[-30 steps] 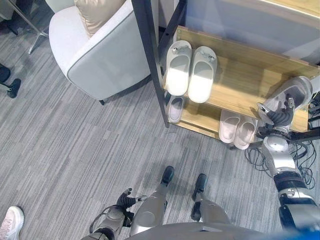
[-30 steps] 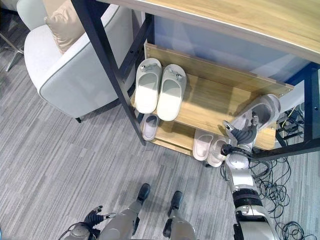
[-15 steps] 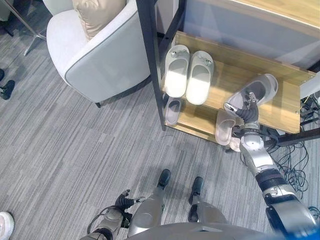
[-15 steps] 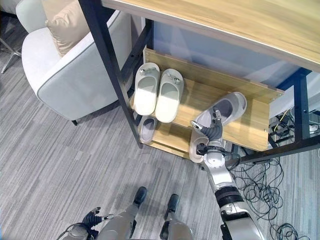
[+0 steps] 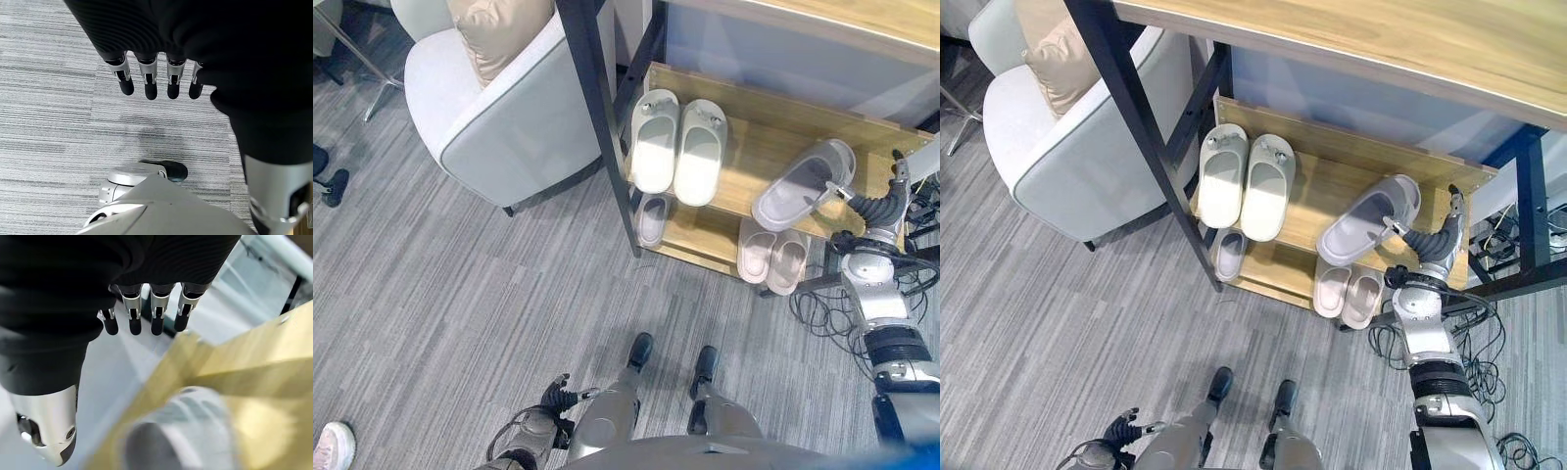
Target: Arrange the slippers neatly on the shoe rack.
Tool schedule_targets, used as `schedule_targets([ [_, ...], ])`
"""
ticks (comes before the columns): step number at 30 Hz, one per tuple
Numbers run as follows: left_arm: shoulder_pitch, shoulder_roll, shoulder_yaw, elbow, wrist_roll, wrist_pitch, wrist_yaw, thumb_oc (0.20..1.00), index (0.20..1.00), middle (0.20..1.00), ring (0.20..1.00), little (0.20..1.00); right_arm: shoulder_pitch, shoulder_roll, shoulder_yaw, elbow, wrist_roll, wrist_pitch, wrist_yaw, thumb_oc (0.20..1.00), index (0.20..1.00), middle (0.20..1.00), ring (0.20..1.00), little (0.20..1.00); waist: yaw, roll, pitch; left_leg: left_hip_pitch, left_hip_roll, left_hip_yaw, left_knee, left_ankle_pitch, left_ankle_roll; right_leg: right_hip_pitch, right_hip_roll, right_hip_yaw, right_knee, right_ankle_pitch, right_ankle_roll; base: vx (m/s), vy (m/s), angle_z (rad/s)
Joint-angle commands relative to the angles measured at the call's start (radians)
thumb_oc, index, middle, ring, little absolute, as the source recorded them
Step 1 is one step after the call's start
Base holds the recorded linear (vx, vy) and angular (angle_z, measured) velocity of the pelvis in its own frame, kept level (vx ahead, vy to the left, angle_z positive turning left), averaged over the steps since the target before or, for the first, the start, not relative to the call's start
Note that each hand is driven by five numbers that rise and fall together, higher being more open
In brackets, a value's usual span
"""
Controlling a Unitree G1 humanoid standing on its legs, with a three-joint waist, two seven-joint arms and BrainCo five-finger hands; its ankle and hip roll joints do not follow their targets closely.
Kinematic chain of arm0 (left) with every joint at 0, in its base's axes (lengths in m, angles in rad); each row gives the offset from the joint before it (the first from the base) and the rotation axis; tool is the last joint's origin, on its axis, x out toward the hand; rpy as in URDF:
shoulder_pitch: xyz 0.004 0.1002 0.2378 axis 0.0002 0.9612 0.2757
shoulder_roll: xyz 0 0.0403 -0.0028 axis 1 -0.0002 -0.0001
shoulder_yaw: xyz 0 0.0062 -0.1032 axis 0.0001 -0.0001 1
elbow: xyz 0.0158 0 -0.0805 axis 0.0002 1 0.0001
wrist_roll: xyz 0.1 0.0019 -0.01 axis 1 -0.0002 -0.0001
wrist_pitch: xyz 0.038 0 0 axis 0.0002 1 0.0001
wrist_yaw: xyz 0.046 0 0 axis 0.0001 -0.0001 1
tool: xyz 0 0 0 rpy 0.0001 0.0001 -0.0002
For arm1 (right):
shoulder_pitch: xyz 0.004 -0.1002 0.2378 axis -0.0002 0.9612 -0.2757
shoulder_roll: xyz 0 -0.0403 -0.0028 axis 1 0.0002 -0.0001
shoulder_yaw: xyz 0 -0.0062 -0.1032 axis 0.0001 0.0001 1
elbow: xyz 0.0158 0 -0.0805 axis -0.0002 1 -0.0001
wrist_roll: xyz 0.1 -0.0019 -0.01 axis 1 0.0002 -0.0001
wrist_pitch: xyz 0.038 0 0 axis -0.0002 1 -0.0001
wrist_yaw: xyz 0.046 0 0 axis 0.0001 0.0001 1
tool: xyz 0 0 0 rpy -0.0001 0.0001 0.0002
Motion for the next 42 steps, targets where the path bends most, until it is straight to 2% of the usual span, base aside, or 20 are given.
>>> schedule_targets([
  [1,-0.017,-0.011,-0.032,0.076,0.023,-0.013,0.001,1.000,1.000,1.000,1.000,1.000,-0.048,-0.053,0.005,-0.043,-0.077,0.007,-0.031,1.000,1.000,1.000,1.000,1.000,0.018,-0.037,0.021,0.034,0.027,0.058,0.010,-0.139,-0.002,0.102,-0.078,0.005,0.038,-0.115,0.098,0.00,0.000,0.00],
  [13,-0.019,-0.004,-0.066,0.077,0.009,-0.023,0.017,1.000,1.000,1.000,1.000,1.000,-0.194,-0.109,0.077,0.138,-0.021,0.013,-0.026,1.000,1.000,1.000,1.000,1.000,0.033,-0.031,0.044,0.010,0.026,0.055,0.014,-0.129,-0.009,0.083,-0.079,0.005,0.042,-0.112,0.098,0.00,0.000,0.00],
  [19,-0.018,0.008,-0.084,0.081,-0.003,-0.032,0.027,1.000,1.000,1.000,1.000,1.000,-0.329,-0.160,0.163,0.297,0.003,0.027,-0.007,1.000,1.000,1.000,1.000,1.000,0.053,-0.035,0.049,-0.015,0.023,0.063,0.016,-0.119,-0.012,0.065,-0.079,0.009,0.028,-0.098,0.100,0.00,0.000,0.00],
  [20,-0.017,0.008,-0.084,0.080,-0.005,-0.033,0.028,1.000,1.000,1.000,1.000,1.000,-0.341,-0.166,0.178,0.310,-0.001,0.029,-0.001,0.727,0.727,0.727,0.727,0.727,0.052,-0.035,0.049,-0.016,0.023,0.062,0.015,-0.119,-0.013,0.065,-0.079,0.009,0.029,-0.098,0.100,0.00,0.000,0.00],
  [21,-0.017,0.011,-0.088,0.079,-0.006,-0.036,0.029,1.000,1.000,1.000,1.000,1.000,-0.355,-0.175,0.192,0.332,-0.010,0.033,0.005,0.558,0.558,0.558,0.558,0.558,0.054,-0.036,0.050,-0.017,0.023,0.061,0.015,-0.118,-0.014,0.064,-0.079,0.008,0.028,-0.097,0.100,0.00,0.000,0.00],
  [23,-0.021,0.018,-0.091,0.076,-0.014,-0.038,0.028,1.000,1.000,1.000,1.000,1.000,-0.390,-0.186,0.244,0.394,-0.037,0.055,0.032,0.398,0.398,0.398,0.398,0.398,0.057,-0.038,0.052,-0.019,0.022,0.055,0.016,-0.117,-0.016,0.064,-0.078,0.009,0.030,-0.099,0.099,0.00,0.000,0.00],
  [24,-0.022,0.018,-0.094,0.074,-0.015,-0.040,0.027,1.000,1.000,1.000,1.000,1.000,-0.399,-0.184,0.257,0.412,-0.043,0.058,0.039,0.200,0.200,0.200,0.200,0.200,0.056,-0.038,0.053,-0.021,0.022,0.053,0.017,-0.117,-0.017,0.064,-0.078,0.008,0.031,-0.100,0.098,0.00,0.000,0.00],
  [30,-0.025,0.012,-0.096,0.076,-0.011,-0.036,0.027,1.000,1.000,1.000,1.000,1.000,-0.381,-0.173,0.275,0.381,-0.080,0.059,0.029,0.200,0.200,0.200,0.200,0.200,0.051,-0.040,0.051,-0.015,0.022,0.050,0.020,-0.121,-0.016,0.069,-0.075,0.005,0.041,-0.110,0.095,0.00,0.000,0.00],
  [31,-0.032,0.008,-0.082,0.073,-0.002,-0.030,0.024,1.000,1.000,1.000,1.000,1.000,-0.328,-0.180,0.260,0.275,-0.138,0.057,0.005,0.200,0.200,0.200,0.200,0.200,0.042,-0.041,0.050,-0.008,0.025,0.053,0.023,-0.127,-0.015,0.071,-0.074,0.009,0.050,-0.117,0.094,0.00,0.000,0.00],
  [33,-0.041,0.006,-0.069,0.072,0.006,-0.027,0.022,1.000,1.000,1.000,1.000,1.000,-0.281,-0.186,0.225,0.173,-0.178,0.058,-0.010,0.200,0.200,0.200,0.200,0.200,0.034,-0.040,0.049,-0.002,0.027,0.055,0.024,-0.131,-0.014,0.073,-0.072,0.013,0.057,-0.122,0.093,0.00,0.000,0.00],
  [35,-0.041,0.007,-0.070,0.072,0.006,-0.026,0.022,1.000,1.000,1.000,1.000,1.000,-0.275,-0.186,0.221,0.168,-0.179,0.061,-0.009,0.200,0.200,0.200,0.200,0.200,0.036,-0.041,0.049,-0.001,0.027,0.055,0.024,-0.131,-0.014,0.073,-0.072,0.013,0.057,-0.123,0.093,0.00,0.000,0.00],
  [36,-0.054,0.003,-0.052,0.069,0.015,-0.024,0.020,1.000,1.000,1.000,1.000,1.000,-0.227,-0.189,0.186,0.073,-0.212,0.052,-0.024,0.200,0.200,0.200,0.200,0.200,0.023,-0.039,0.050,0.002,0.031,0.059,0.028,-0.135,-0.013,0.073,-0.071,0.016,0.063,-0.128,0.092,-0.04,-0.022,0.01],
  [37,-0.063,0.005,-0.034,0.071,0.032,-0.022,0.017,1.000,1.000,1.000,1.000,1.000,-0.122,-0.172,0.125,-0.074,-0.253,0.042,-0.024,0.200,0.200,0.200,0.200,0.200,0.013,-0.041,0.048,0.015,0.038,0.063,0.037,-0.145,-0.012,0.080,-0.068,0.020,0.079,-0.143,0.088,-0.04,-0.037,0.01],
  [42,-0.037,0.004,0.010,0.081,0.063,-0.009,0.012,1.000,1.000,1.000,1.000,1.000,0.089,-0.142,0.048,-0.321,-0.323,0.006,0.031,0.200,0.200,0.200,0.200,0.200,-0.010,-0.049,0.026,0.054,0.059,0.075,0.068,-0.174,-0.012,0.107,-0.053,0.029,0.120,-0.184,0.075,0.00,-0.058,-0.08],
])
